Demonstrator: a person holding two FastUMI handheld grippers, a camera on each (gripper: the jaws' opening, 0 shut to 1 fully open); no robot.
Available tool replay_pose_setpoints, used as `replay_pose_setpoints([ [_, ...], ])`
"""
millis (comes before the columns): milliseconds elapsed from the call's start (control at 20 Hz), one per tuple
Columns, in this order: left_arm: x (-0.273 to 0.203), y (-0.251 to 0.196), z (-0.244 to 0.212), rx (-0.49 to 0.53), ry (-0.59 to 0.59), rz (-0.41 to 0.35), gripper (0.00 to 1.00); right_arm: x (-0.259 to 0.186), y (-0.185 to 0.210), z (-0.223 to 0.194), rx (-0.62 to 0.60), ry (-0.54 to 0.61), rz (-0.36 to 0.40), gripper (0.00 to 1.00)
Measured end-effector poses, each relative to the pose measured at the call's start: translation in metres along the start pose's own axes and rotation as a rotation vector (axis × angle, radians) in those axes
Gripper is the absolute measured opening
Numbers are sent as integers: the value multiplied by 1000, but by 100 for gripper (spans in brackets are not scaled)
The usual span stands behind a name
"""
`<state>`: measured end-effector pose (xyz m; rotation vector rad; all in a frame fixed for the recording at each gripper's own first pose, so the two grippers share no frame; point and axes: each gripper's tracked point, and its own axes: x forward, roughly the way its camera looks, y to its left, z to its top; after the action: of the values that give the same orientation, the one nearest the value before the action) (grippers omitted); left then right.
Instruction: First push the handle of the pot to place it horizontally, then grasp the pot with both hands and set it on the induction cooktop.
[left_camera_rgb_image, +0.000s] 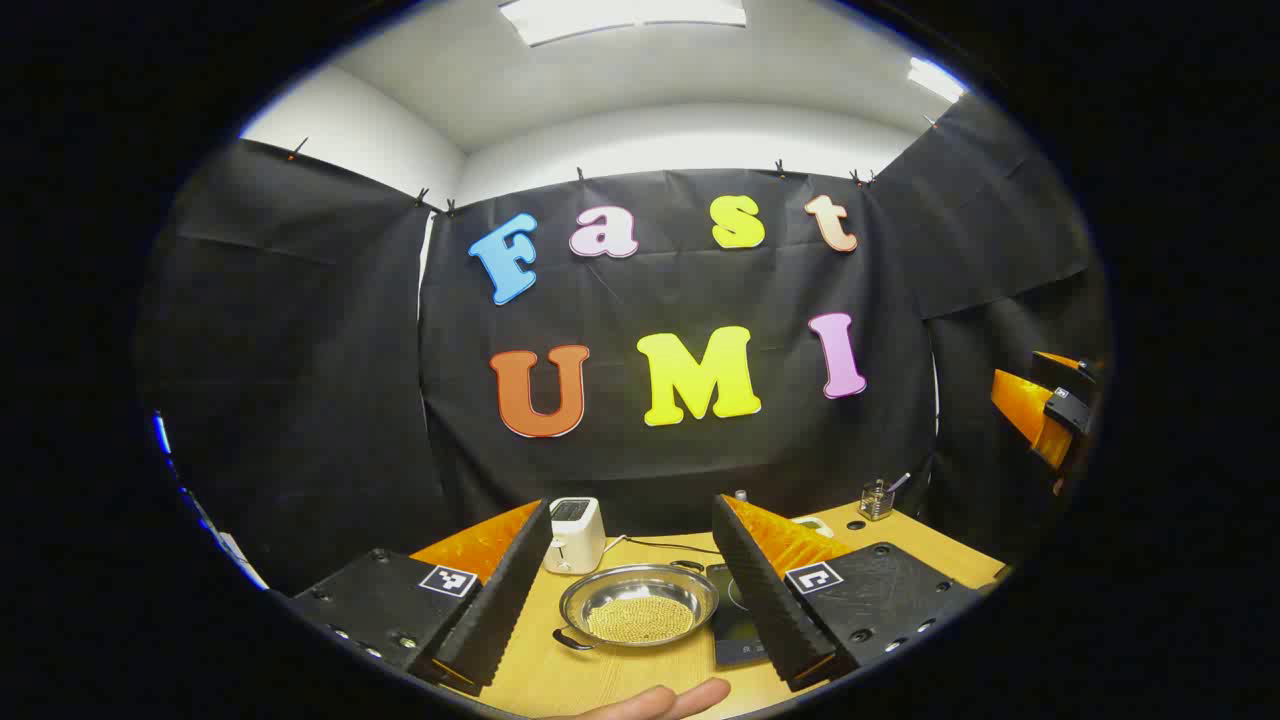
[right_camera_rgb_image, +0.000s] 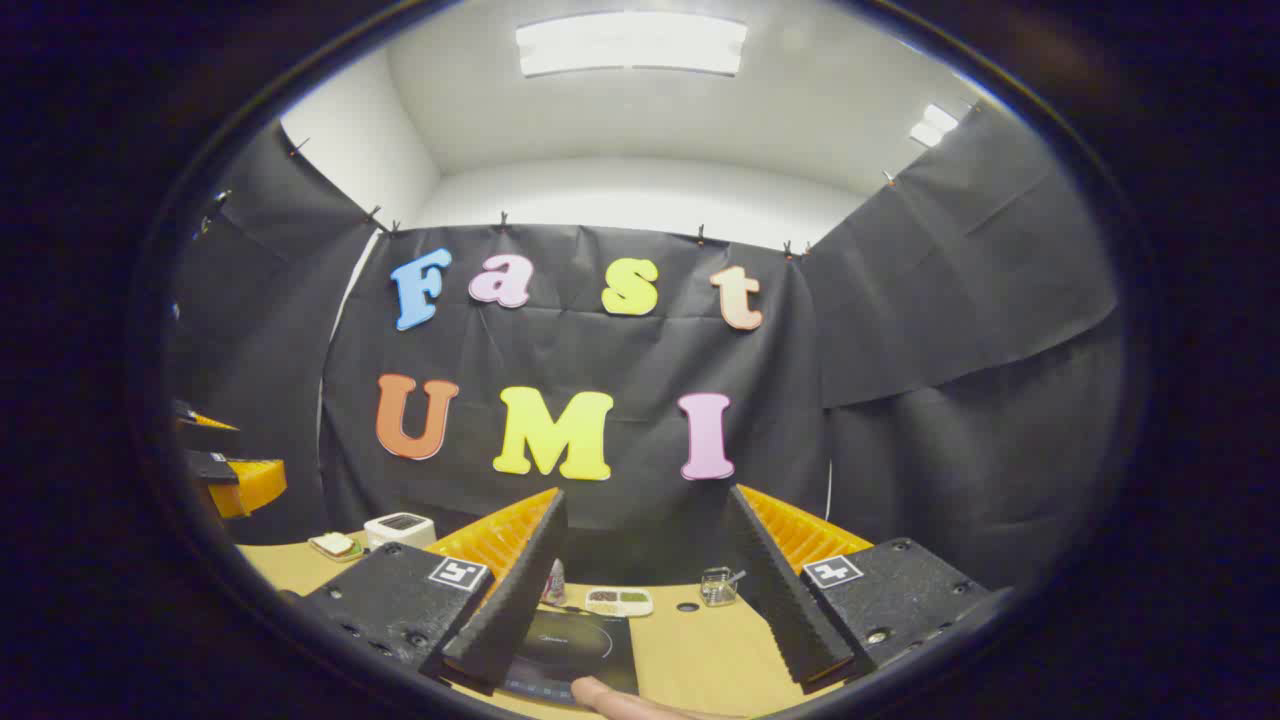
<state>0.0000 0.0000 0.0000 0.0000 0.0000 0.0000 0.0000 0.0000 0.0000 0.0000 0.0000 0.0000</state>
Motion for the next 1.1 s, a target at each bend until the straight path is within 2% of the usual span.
replay_pose_setpoints([
  [100, -1, 3, 5, 3, -9, 6, 96, 9, 0, 8, -50, -17, 9, 100],
  [250, -1, 6, 7, 4, -28, 25, 96, 9, 1, -3, -88, 40, 10, 100],
  [500, 2, 0, 4, -49, -6, 19, 96, 4, -5, -13, -8, 104, -11, 100],
  [900, 3, 0, -3, -41, 32, -1, 96, 18, -5, -22, -4, 118, 32, 100],
  [1100, 14, -1, -23, -61, 93, -4, 96, 23, -16, -40, 4, 175, 9, 100],
])
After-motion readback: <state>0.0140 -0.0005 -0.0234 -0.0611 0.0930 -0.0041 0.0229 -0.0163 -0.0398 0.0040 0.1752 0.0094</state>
